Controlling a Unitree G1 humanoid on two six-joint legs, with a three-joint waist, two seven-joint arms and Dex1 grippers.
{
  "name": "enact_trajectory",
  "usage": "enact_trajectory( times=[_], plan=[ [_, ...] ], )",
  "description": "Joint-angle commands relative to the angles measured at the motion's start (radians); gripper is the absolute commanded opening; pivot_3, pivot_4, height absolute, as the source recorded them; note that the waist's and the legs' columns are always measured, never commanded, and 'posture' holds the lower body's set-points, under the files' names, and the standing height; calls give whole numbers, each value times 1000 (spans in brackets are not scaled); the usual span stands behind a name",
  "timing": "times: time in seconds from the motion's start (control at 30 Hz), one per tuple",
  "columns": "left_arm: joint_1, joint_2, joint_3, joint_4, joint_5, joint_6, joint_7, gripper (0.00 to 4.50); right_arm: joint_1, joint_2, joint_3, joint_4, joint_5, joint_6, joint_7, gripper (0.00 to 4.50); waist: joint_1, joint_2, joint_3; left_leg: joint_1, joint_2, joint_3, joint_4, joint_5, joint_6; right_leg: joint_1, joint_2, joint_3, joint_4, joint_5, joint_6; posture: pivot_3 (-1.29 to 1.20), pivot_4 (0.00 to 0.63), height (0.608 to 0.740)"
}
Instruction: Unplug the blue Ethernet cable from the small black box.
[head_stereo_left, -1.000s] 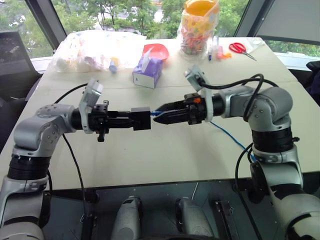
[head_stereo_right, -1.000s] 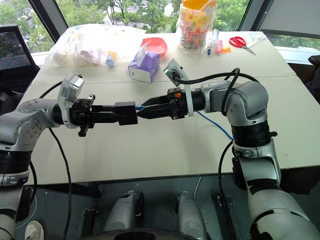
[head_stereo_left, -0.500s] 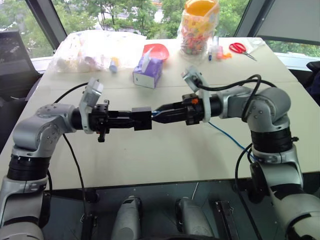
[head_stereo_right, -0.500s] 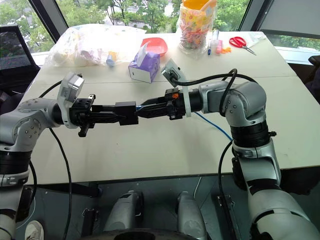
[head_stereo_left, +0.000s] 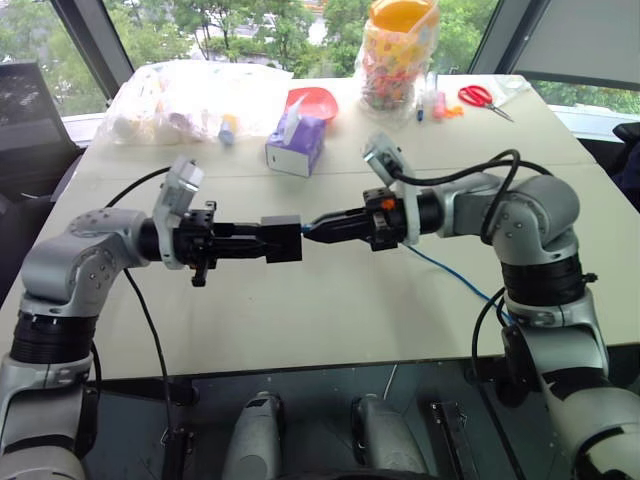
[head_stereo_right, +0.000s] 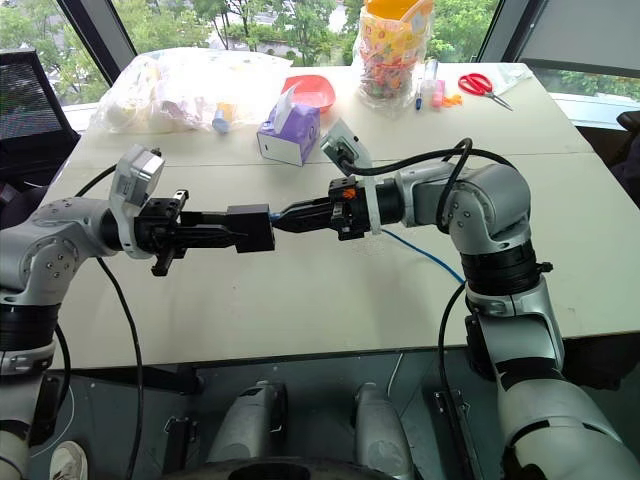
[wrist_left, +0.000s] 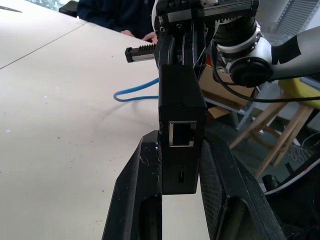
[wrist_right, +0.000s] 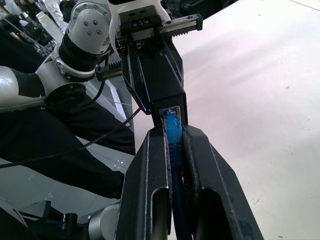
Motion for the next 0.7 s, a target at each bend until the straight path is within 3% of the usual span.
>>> enact_trajectory(
  times=[0.03, 0.7],
  plan=[
    [-1, 12, 21, -23, -2, -7, 6, 431, -22, 0, -9, -35, 27, -18, 13, 14, 0, 0, 0, 0, 0, 0, 0, 0, 0, 0, 0, 0, 0, 0, 0, 0, 150, 735],
    [93, 97, 64, 1, 32, -68, -16, 431, 74, -174, -71, 174, -87, -218, 5, 14, 0, 0, 0, 0, 0, 0, 0, 0, 0, 0, 0, 0, 0, 0, 0, 0, 150, 735]
  ],
)
